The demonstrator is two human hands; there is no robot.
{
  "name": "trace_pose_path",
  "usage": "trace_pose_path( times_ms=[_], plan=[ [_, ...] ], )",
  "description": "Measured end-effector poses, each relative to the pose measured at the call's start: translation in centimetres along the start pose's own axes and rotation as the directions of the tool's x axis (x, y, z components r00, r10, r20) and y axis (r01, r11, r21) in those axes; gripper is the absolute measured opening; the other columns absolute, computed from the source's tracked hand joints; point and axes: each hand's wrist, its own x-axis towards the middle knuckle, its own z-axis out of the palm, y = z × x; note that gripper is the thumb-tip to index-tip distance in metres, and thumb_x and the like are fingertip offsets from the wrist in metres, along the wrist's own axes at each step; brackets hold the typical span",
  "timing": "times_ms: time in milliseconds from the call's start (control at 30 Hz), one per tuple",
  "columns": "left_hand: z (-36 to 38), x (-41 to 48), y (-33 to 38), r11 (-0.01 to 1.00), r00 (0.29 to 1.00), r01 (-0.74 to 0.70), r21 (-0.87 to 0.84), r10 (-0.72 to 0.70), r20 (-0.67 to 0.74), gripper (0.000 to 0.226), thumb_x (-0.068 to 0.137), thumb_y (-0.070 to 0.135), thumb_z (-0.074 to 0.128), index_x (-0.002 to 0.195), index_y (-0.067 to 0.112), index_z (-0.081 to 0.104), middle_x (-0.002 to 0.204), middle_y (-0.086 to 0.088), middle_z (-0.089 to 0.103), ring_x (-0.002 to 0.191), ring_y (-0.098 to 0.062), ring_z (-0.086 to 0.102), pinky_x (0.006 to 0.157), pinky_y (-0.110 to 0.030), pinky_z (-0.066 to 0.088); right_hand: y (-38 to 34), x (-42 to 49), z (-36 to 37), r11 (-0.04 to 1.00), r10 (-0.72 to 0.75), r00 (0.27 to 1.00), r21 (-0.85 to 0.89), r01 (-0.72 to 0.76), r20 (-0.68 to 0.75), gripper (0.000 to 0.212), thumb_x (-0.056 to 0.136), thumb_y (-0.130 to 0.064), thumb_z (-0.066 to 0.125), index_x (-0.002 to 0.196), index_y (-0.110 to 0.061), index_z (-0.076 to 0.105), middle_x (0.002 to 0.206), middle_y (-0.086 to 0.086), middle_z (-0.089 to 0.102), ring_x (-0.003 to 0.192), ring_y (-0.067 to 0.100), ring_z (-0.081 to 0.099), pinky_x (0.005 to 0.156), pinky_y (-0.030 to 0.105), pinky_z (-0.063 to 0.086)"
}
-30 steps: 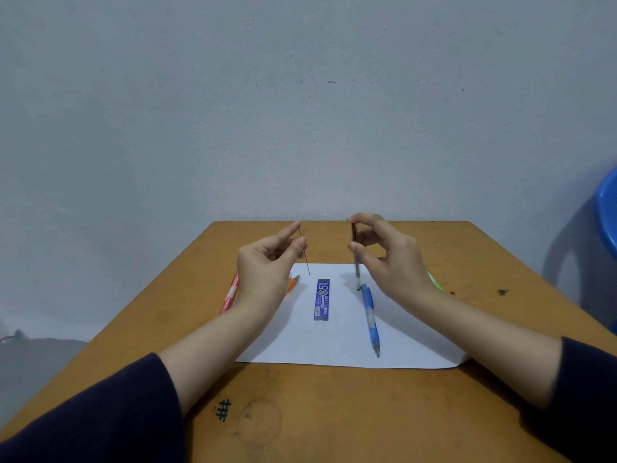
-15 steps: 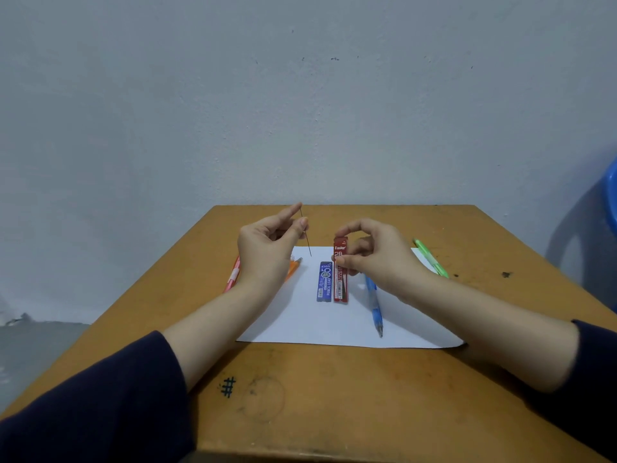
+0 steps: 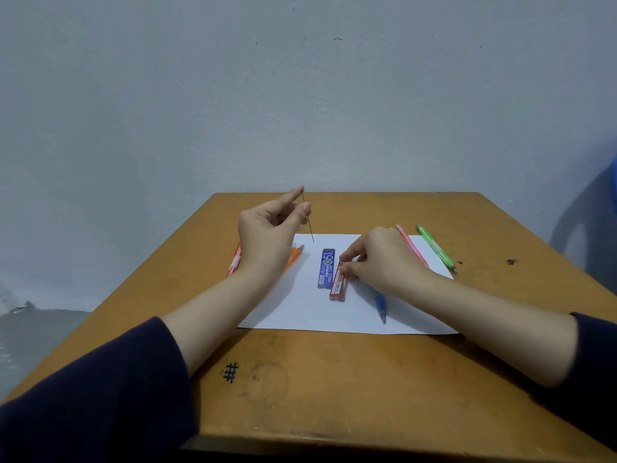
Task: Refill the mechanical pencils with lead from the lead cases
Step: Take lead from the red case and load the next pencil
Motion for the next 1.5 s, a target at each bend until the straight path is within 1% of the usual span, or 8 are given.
trace_pose_path(
  times_ms=[233,367,500,700,1067,1233,1333,1500],
  plan=[
    [0.0,0.0,-0.1,1.000,1.000,-0.008,-0.003,0.008,0.001,0.032,0.086,0.005,0.067,0.118,0.009,0.064,0.079,0.002,0.071,0.069,-0.002,0.063,0.076,-0.021,0.054,-0.4,-0.1,-0.7,0.994,-0.072,0.996,-0.074,0.075,0.047,0.020,0.086,-0.022,0.068,0.105,-0.016,0.074,0.102,0.001,0.070,0.073,0.003,0.047,0.050,0.004,0.033],
    [0.0,0.0,-0.1,1.000,1.000,-0.009,-0.007,0.009,-0.001,0.032,0.086,0.006,0.068,0.117,0.012,0.065,0.079,0.002,0.071,0.068,-0.001,0.063,0.075,-0.020,0.054,-1.0,-0.5,-1.7,0.985,-0.053,0.987,-0.156,0.076,0.149,0.036,0.079,-0.040,0.074,0.108,-0.020,0.072,0.079,-0.009,0.061,0.075,0.006,0.053,0.054,0.012,0.035],
    [0.0,0.1,0.0,1.000,1.000,-0.011,-0.015,0.010,-0.004,0.032,0.086,0.006,0.068,0.116,0.015,0.064,0.078,0.001,0.071,0.068,-0.002,0.063,0.077,-0.024,0.054,-1.1,-0.9,-1.4,0.970,-0.046,0.964,-0.219,0.106,0.263,0.040,0.073,-0.050,0.075,0.102,-0.023,0.075,0.111,0.000,0.069,0.100,0.016,0.059,0.084,0.031,0.050],
    [0.0,0.1,-0.1,1.000,1.000,-0.020,-0.014,0.020,0.001,0.033,0.086,0.005,0.068,0.116,0.018,0.063,0.078,0.002,0.070,0.069,-0.003,0.063,0.078,-0.026,0.054,-1.0,-0.6,-1.2,0.962,-0.054,0.958,-0.243,0.126,0.283,0.053,0.078,-0.050,0.070,0.121,-0.020,0.065,0.128,-0.005,0.060,0.112,0.017,0.054,0.094,0.035,0.046],
    [0.0,0.0,-0.3,1.000,0.999,-0.021,0.001,0.021,0.032,0.033,0.086,0.005,0.067,0.117,0.017,0.064,0.080,-0.003,0.071,0.072,-0.004,0.064,0.076,-0.024,0.055,-0.9,-0.5,-0.8,0.968,-0.069,0.958,-0.213,0.132,0.278,0.054,0.083,-0.046,0.066,0.129,-0.020,0.058,0.134,-0.001,0.056,0.122,0.016,0.048,0.098,0.032,0.043],
    [0.0,0.0,-0.5,1.000,0.999,-0.018,0.004,0.018,0.032,0.032,0.086,0.006,0.068,0.116,0.014,0.066,0.081,-0.002,0.072,0.073,-0.004,0.065,0.074,-0.019,0.055,-0.7,0.0,-2.6,0.992,-0.057,0.991,-0.105,0.070,0.118,0.044,0.084,-0.040,0.068,0.126,-0.031,0.059,0.126,-0.003,0.060,0.112,0.013,0.053,0.087,0.025,0.037],
    [0.0,0.0,-0.5,1.000,0.999,-0.017,0.004,0.016,0.036,0.031,0.086,0.005,0.067,0.115,0.016,0.066,0.081,0.000,0.071,0.072,-0.004,0.066,0.076,-0.020,0.055,-0.2,0.3,-3.7,0.992,0.028,0.997,-0.125,-0.019,0.070,0.065,0.079,-0.037,0.073,0.138,-0.026,0.045,0.116,0.001,0.062,0.096,0.013,0.052,0.082,0.026,0.040],
    [0.1,0.0,-0.4,1.000,0.999,-0.015,-0.004,0.015,0.045,0.031,0.086,0.005,0.067,0.114,0.018,0.065,0.081,-0.001,0.071,0.073,-0.005,0.066,0.078,-0.023,0.056,0.0,0.0,-3.8,0.959,0.200,0.972,-0.230,-0.168,0.122,0.087,0.072,-0.042,0.079,0.140,-0.010,0.035,0.128,0.010,0.054,0.105,0.024,0.060,0.085,0.034,0.047]
  ],
)
